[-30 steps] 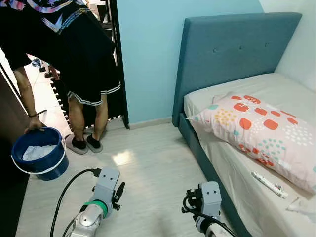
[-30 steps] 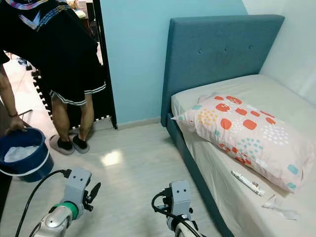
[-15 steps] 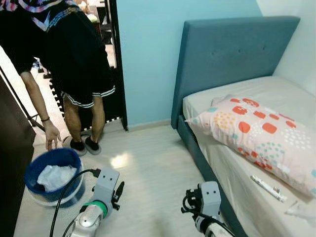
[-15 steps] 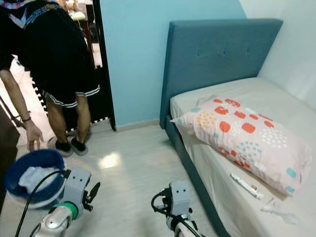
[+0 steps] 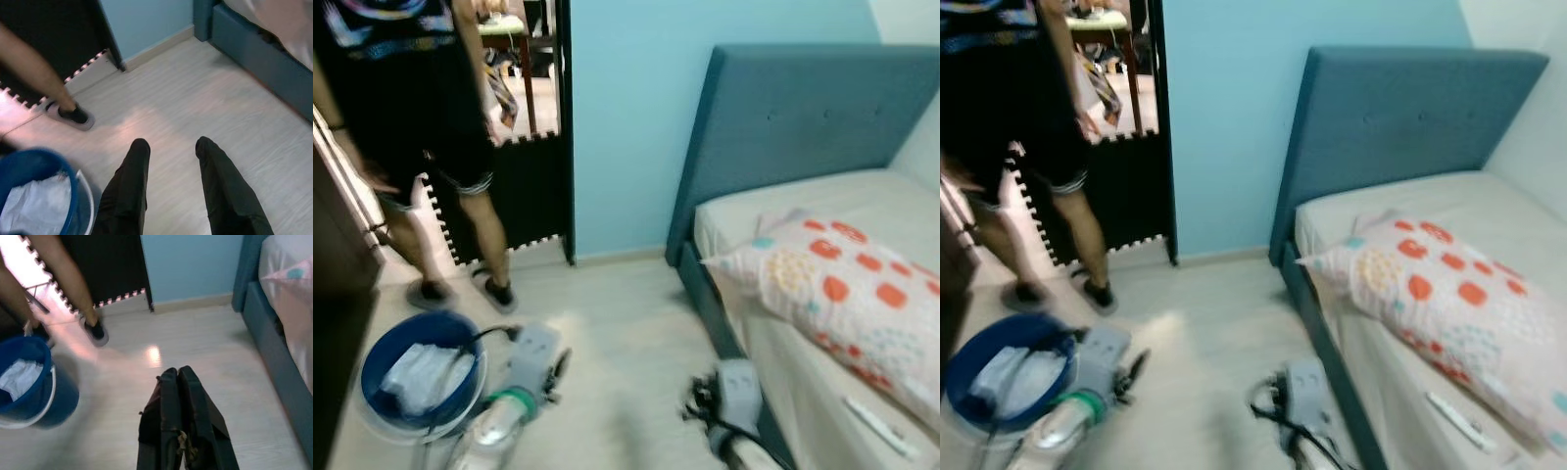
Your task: Clean up the room
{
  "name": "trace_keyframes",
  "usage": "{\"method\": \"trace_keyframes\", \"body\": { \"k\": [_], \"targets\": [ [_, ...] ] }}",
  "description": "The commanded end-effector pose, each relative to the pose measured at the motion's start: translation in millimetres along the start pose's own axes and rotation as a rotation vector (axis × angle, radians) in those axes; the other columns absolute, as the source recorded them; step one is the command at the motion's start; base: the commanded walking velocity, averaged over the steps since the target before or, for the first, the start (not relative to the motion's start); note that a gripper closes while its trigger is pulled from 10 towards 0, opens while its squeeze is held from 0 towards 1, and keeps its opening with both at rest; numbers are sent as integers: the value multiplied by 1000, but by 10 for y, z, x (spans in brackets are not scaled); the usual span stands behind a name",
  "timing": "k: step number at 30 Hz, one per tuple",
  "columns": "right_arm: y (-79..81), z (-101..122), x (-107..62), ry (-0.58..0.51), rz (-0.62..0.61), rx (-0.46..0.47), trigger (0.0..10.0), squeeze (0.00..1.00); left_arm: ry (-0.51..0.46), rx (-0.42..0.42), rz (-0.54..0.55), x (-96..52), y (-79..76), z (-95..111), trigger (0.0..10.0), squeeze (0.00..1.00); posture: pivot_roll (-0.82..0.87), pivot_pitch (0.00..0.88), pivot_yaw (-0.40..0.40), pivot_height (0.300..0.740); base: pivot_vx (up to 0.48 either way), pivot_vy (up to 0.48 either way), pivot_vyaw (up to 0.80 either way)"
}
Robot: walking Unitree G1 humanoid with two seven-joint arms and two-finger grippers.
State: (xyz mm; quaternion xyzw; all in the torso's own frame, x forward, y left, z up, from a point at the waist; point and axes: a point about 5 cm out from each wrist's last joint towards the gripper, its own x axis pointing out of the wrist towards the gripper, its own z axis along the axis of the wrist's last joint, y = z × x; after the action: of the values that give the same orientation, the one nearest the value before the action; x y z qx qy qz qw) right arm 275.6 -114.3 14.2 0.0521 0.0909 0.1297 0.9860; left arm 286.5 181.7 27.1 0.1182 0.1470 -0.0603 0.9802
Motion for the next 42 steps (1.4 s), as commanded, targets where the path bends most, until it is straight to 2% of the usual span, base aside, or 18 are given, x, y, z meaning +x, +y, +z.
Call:
{"method": "trace_keyframes", "body": {
  "k": [1,24,35,42],
  "targets": [
    [-149,-154,-125,68,-51,3,10000,0,-22,-5,-44,27,-154,53,10000,0,-141,0,35,740,379,0,-769],
    [-149,-130,-102,63,-37,-20,10000,0,-23,-9,-47,39,-169,47,10000,0,-141,0,33,740,379,0,-27],
    [-147,-110,-83,57,-34,-24,10000,0,-36,-11,-56,56,-190,84,10000,0,-141,0,33,740,380,0,-200],
    [-147,-108,-79,57,-35,-23,10000,0,-38,-11,-58,60,-196,89,10000,0,-141,0,33,740,380,0,-583]
  ]
}}
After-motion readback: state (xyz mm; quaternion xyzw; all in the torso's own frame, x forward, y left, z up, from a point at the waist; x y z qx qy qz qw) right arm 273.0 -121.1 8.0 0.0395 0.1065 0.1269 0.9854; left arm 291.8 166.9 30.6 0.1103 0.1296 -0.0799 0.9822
